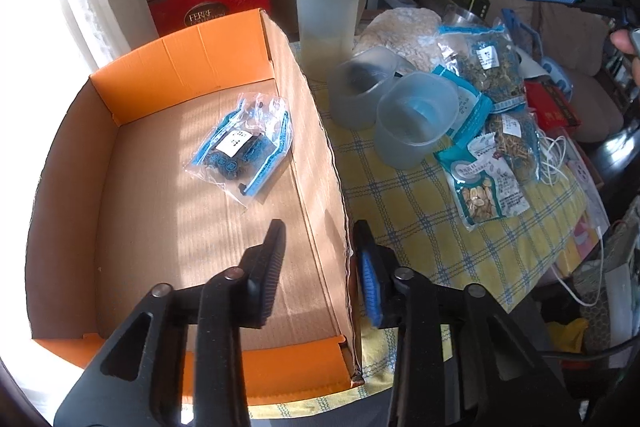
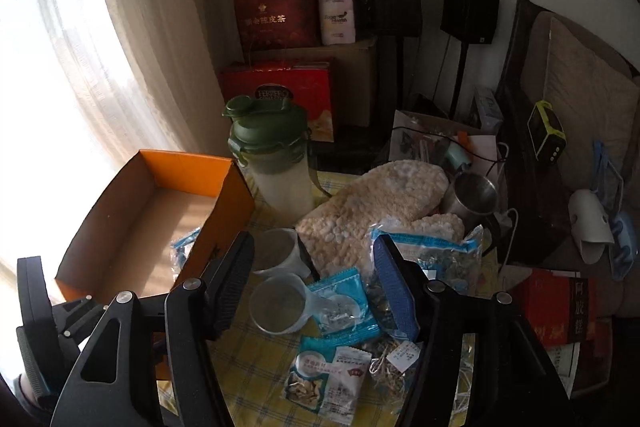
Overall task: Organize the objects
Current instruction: 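Carry the bag into the cardboard box and open the right gripper, then grasp the clear zip bag of dried herbs with the right gripper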
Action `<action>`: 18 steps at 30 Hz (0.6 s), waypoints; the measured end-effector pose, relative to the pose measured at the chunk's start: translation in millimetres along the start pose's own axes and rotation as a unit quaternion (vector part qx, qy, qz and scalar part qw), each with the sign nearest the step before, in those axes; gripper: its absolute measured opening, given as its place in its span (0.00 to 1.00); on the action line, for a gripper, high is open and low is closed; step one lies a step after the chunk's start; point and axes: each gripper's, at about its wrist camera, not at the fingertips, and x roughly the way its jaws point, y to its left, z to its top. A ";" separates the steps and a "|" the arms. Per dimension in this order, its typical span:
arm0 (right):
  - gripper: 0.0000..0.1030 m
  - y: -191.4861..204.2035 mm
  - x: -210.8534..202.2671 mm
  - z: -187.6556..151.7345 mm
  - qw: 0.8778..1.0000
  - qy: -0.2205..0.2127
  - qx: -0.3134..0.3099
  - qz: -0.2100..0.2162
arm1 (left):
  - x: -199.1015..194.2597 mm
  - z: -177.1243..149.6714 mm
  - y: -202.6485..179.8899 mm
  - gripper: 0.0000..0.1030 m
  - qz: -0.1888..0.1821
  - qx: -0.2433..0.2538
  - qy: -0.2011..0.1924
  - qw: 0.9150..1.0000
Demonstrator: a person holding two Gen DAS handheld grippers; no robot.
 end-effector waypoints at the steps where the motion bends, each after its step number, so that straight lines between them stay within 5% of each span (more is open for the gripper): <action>1: 0.62 -5.5 -2.2 -4.6 1.000 -0.001 0.000 -0.011 | 1.2 -1.8 -1.4 0.21 -0.003 0.002 0.002 1.000; 4: 0.62 -21.0 -8.1 -17.0 0.999 0.000 0.004 -0.039 | 1.4 -4.2 -3.8 0.07 -0.018 -0.001 0.001 1.000; 18: 0.62 -116.7 15.8 -39.1 0.991 0.023 0.093 -0.095 | -3.4 -4.6 -15.7 0.07 -0.037 0.001 -0.002 0.999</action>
